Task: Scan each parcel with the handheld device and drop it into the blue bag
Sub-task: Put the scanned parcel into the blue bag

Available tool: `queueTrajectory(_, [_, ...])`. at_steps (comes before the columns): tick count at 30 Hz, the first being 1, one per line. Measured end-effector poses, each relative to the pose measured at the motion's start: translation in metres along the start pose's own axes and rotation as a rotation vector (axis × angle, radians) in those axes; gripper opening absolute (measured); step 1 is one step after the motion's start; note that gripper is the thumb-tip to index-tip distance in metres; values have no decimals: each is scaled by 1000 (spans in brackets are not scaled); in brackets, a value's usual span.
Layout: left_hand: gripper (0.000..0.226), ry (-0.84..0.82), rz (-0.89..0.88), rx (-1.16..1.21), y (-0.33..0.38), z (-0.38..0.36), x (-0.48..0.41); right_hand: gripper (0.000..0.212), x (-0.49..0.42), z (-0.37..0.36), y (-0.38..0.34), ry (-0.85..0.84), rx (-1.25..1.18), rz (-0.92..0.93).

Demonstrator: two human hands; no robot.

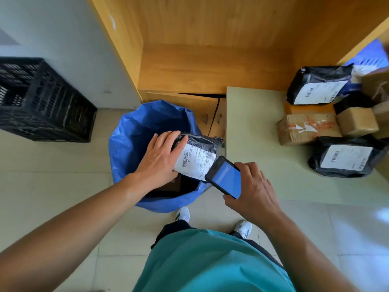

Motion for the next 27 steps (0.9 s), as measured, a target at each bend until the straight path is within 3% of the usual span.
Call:
queueTrajectory(10, [100,59,259,85,-134,-17,83,86,-23,-27,-65,-38,-64,43])
queueTrajectory(17, [108,-32,232,140,-138,-45,81,87,-21,-34,-75,-19,-92,5])
queueTrajectory(23, [117,-140,103,143,-110,-52,40,84,-9,-34,-54,17,-143,-70])
queueTrajectory(27, [103,-203,30,131,-90,-63,27,85,-3,-33,-40,36,-169,-108])
Point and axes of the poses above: each hand's wrist, its own x-axis away from the middle knuckle, its own z-axis out of the back of the hand, y = z × x, the point moved 9 cm from there along -x, towards the middle knuckle, and after that the axes turned 13 degrees about -y, right-handed, at the moved point
